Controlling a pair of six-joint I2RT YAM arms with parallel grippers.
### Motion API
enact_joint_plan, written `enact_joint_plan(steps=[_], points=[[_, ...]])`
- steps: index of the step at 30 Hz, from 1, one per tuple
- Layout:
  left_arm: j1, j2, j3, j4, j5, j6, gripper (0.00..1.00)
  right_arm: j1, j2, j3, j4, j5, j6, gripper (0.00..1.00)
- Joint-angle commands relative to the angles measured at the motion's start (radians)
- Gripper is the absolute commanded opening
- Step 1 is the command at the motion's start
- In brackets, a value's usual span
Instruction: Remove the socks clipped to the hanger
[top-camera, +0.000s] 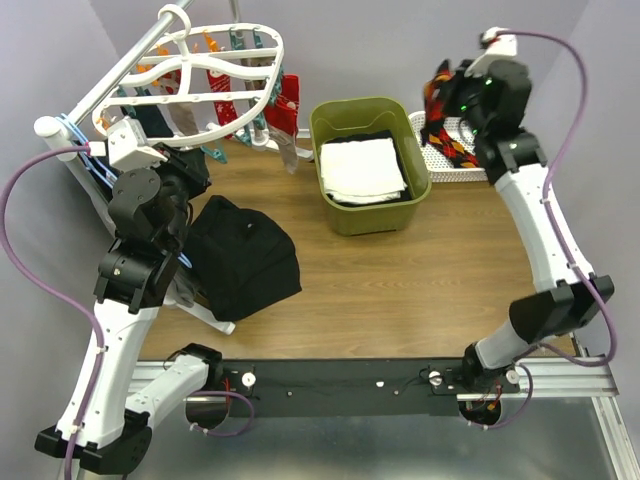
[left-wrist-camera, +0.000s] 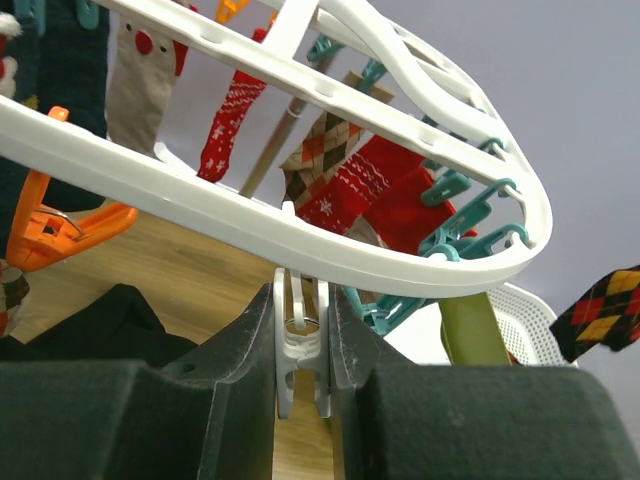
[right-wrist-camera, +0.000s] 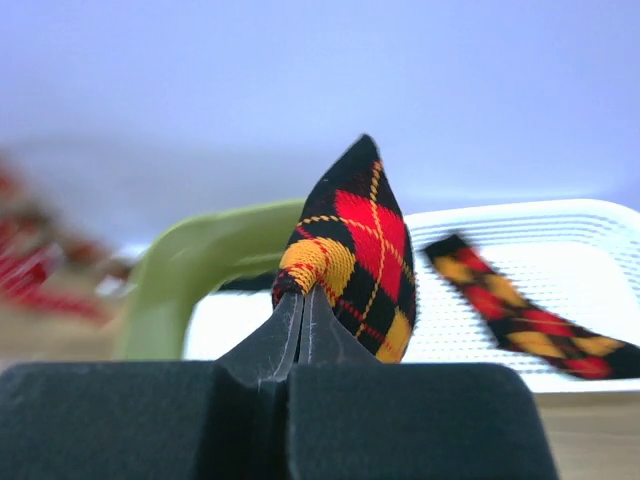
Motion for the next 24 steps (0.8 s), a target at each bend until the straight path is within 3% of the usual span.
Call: enact_joint_plan(steps=[1, 5, 9, 17, 18, 20, 24], points=[[0.005, 0.005, -0.024, 0.042, 0.062, 0.017, 0.00, -0.246, 0.173, 0.186, -0.066, -0.053, 0.112, 0.01], [0.005, 0.009, -0.029, 0.047, 0.064, 0.032, 0.00, -0.441, 0.315, 0.280, -0.069, -0.142, 0.203, 0.01], [0.005, 0.009, -0.023, 0.036, 0.053, 0.052, 0.00, -0.530, 0.412, 0.286, -0.001, -0.168, 0.249, 0.01], [0.005, 0.016, -0.047, 0.009, 0.076, 0.066, 0.00, -0.573, 0.712, 0.435, -0.024, -0.126, 0.261, 0.02], [0.005, 0.011, -0.059, 0.010, 0.076, 0.066, 0.00, -0.573, 0.737, 0.472, -0.034, -0.127, 0.264, 0.05], [0.005, 0.008, -0.070, 0.015, 0.073, 0.071, 0.00, -0.573, 0.807, 0.504, -0.032, -0.185, 0.270, 0.30], [0.005, 0.019, -0.075, 0.022, 0.076, 0.077, 0.00, -0.570, 0.941, 0.682, -0.109, -0.352, 0.282, 0.36]])
